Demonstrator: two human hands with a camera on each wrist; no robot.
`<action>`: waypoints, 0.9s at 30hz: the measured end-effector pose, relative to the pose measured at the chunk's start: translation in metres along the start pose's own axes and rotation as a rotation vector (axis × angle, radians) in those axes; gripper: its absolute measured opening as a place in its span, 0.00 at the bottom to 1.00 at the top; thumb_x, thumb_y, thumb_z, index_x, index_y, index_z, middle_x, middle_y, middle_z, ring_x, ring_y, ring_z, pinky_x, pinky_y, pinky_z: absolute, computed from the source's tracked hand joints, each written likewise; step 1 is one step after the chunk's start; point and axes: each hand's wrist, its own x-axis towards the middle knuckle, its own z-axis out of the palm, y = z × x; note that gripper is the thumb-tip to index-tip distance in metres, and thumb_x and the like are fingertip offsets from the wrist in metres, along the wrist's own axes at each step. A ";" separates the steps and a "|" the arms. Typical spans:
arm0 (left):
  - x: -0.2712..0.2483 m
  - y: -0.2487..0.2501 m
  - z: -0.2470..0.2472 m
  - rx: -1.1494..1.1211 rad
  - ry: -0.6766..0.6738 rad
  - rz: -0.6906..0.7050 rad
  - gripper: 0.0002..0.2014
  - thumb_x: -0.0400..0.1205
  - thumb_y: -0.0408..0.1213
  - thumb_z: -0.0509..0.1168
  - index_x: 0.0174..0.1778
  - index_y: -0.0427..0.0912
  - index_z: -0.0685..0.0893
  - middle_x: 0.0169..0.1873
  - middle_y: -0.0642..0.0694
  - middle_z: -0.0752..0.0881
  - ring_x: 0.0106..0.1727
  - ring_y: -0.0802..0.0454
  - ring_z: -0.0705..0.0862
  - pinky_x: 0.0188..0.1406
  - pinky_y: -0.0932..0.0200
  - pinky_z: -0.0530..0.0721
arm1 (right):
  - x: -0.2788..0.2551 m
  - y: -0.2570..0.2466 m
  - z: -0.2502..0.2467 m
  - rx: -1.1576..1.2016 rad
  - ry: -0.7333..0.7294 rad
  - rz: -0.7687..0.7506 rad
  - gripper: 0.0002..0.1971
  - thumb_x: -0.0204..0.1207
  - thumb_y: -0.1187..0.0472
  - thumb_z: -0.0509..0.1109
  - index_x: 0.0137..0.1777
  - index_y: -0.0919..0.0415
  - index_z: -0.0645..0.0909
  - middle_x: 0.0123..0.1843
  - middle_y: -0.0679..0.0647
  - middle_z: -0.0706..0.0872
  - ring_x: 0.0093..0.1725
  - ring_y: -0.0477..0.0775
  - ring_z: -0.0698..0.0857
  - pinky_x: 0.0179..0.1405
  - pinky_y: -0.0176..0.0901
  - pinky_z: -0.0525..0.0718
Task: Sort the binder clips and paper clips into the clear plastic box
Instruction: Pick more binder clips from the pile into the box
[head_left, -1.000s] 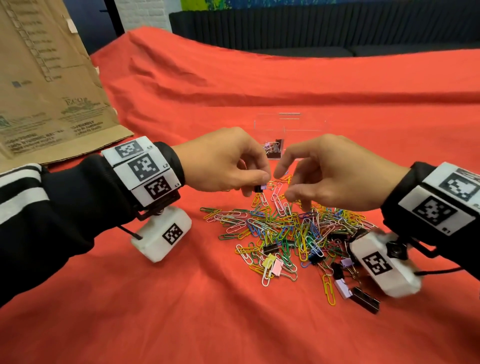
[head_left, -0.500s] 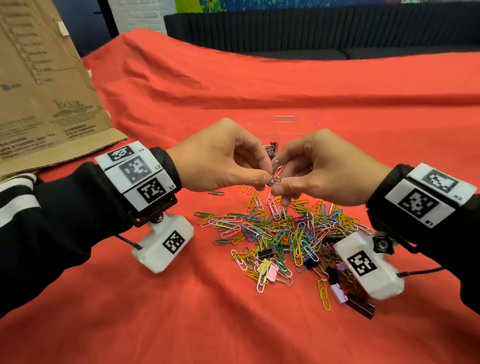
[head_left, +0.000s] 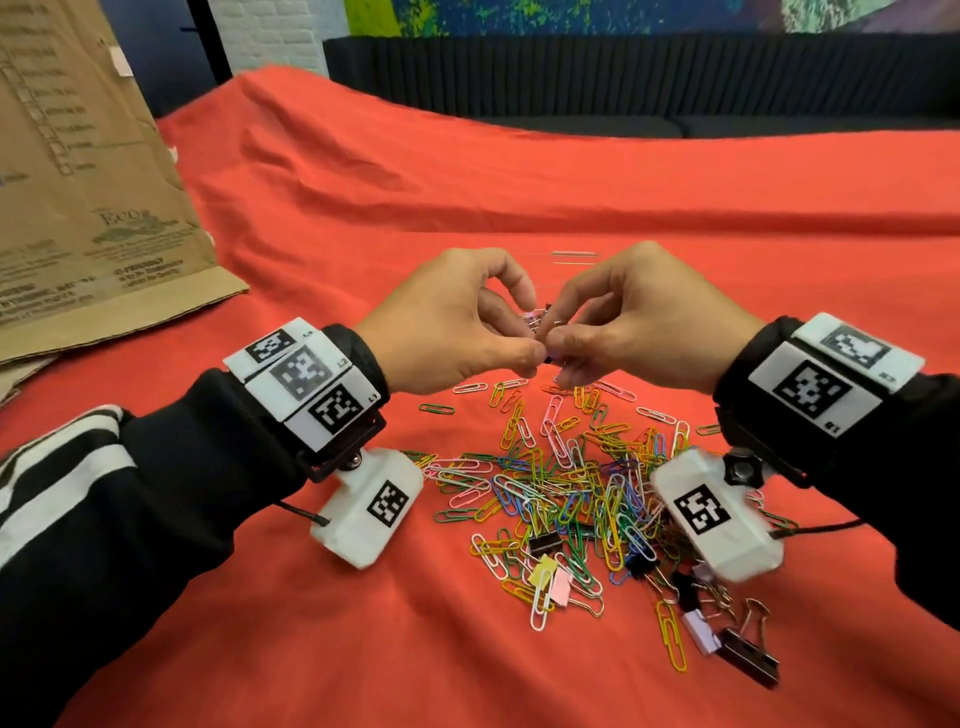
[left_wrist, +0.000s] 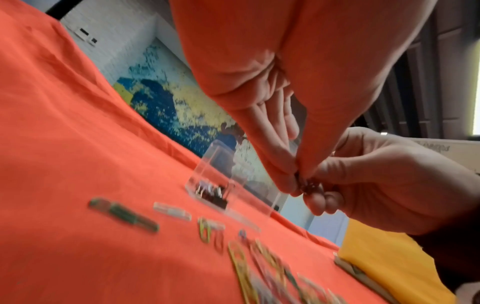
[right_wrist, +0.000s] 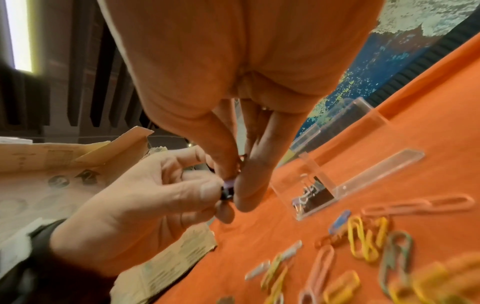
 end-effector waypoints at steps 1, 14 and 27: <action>0.002 -0.001 -0.004 0.013 0.009 -0.007 0.19 0.73 0.30 0.80 0.52 0.41 0.78 0.37 0.41 0.94 0.41 0.41 0.94 0.50 0.34 0.90 | 0.005 -0.002 -0.005 -0.019 0.016 0.006 0.05 0.76 0.69 0.77 0.40 0.61 0.90 0.34 0.59 0.94 0.35 0.60 0.95 0.49 0.65 0.93; -0.012 0.002 0.002 0.854 -0.534 -0.034 0.29 0.66 0.63 0.78 0.60 0.57 0.84 0.45 0.61 0.83 0.40 0.60 0.79 0.45 0.61 0.78 | 0.105 -0.026 -0.016 -0.746 0.032 0.098 0.06 0.71 0.68 0.78 0.40 0.57 0.92 0.29 0.49 0.91 0.37 0.49 0.93 0.35 0.36 0.85; -0.014 -0.003 -0.005 0.832 -0.468 0.094 0.21 0.72 0.57 0.76 0.60 0.58 0.83 0.53 0.60 0.86 0.34 0.75 0.76 0.42 0.69 0.78 | 0.032 -0.040 -0.040 -0.638 0.112 -0.117 0.03 0.71 0.59 0.77 0.38 0.51 0.91 0.27 0.45 0.91 0.32 0.37 0.89 0.41 0.32 0.83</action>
